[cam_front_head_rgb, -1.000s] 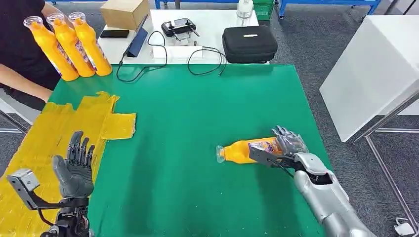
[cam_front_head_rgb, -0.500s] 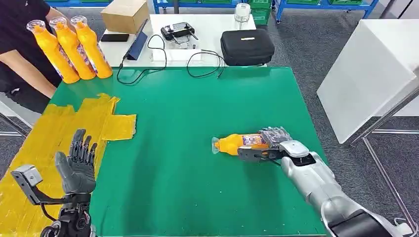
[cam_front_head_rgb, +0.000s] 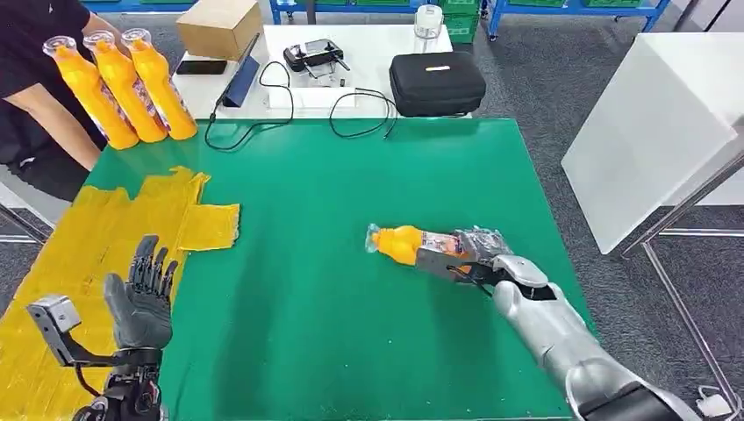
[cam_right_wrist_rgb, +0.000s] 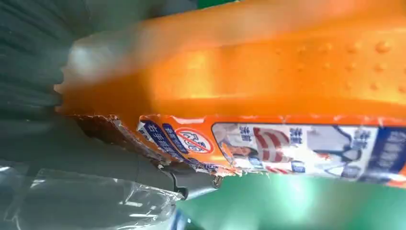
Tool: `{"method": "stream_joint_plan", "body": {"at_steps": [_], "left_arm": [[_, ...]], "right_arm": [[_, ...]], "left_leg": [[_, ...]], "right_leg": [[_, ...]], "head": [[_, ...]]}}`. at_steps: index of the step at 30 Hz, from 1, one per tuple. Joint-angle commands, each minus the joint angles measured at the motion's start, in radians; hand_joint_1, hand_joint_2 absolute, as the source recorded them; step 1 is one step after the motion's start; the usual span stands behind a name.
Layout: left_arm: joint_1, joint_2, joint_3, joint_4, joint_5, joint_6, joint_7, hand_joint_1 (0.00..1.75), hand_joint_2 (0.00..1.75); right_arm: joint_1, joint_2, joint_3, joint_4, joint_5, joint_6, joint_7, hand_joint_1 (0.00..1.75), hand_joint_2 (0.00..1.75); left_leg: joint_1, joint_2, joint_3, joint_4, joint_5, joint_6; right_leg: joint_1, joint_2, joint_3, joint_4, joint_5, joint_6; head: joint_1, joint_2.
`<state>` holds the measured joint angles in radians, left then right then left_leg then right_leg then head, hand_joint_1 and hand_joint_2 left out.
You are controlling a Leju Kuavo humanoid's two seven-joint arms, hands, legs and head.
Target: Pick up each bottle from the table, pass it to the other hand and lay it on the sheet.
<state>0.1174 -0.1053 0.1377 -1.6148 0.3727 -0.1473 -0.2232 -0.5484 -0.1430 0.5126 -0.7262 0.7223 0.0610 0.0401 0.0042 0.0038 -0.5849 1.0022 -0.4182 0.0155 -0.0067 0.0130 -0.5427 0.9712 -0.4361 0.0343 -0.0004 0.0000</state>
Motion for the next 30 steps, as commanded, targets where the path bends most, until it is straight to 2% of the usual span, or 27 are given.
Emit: {"method": "stream_joint_plan", "body": {"at_steps": [1,5,7,12,16,27,30], "left_arm": [[0.029,0.017,-0.080,0.024,0.006,-0.075,0.017,0.00,1.75],[0.030,0.020,-0.112,0.022,0.045,-0.128,0.016,0.00,1.75],[0.025,0.017,-0.132,0.015,0.055,-0.140,0.012,0.00,1.75],[0.008,0.024,-0.184,-0.004,0.103,-0.179,0.010,0.00,1.75],[0.009,0.020,-0.196,-0.009,0.124,-0.181,0.016,0.00,1.75],[-0.012,0.010,-0.228,-0.035,0.144,-0.187,0.019,0.00,1.75],[-0.019,0.001,-0.221,-0.037,0.150,-0.171,0.017,0.00,1.75]], "right_arm": [[0.195,0.066,-0.069,-0.530,-0.282,0.025,-0.014,1.75,1.75],[0.192,0.124,-0.044,-0.586,-0.345,-0.013,-0.085,1.75,1.75],[0.167,0.164,0.014,-0.601,-0.360,-0.025,-0.068,1.75,1.75],[0.091,0.233,0.097,-0.503,-0.404,-0.087,-0.043,1.75,1.75],[0.077,0.241,0.115,-0.478,-0.409,-0.094,-0.046,1.75,1.75],[0.052,0.280,0.178,-0.438,-0.357,-0.119,-0.015,1.75,1.75],[0.066,0.295,0.236,-0.441,-0.287,-0.141,-0.009,1.75,1.75]], "left_leg": [[0.000,0.000,-0.004,0.000,0.000,-0.001],[0.000,-0.002,-0.011,0.000,0.003,-0.002],[0.000,0.000,-0.013,0.001,0.002,-0.002],[0.001,0.002,-0.015,0.001,0.002,-0.002],[0.000,-0.003,-0.017,0.000,0.004,-0.001],[0.001,-0.003,-0.017,0.001,0.003,-0.002],[0.001,-0.003,-0.017,0.000,0.003,-0.002]], "right_leg": [[0.000,-0.001,-0.005,0.002,0.000,-0.001],[0.000,-0.002,-0.010,0.002,0.000,-0.001],[0.000,0.000,-0.013,0.002,0.000,-0.001],[0.001,0.002,-0.015,0.003,0.000,-0.001],[0.000,-0.002,-0.015,0.002,0.000,-0.001],[0.001,-0.003,-0.014,0.001,0.000,-0.001],[0.000,-0.003,-0.014,0.001,0.000,-0.001]], "head": [[0.000,0.000],[0.000,0.000],[0.000,0.000],[0.000,0.000],[0.000,0.000],[0.000,0.000],[0.000,0.000]]}}
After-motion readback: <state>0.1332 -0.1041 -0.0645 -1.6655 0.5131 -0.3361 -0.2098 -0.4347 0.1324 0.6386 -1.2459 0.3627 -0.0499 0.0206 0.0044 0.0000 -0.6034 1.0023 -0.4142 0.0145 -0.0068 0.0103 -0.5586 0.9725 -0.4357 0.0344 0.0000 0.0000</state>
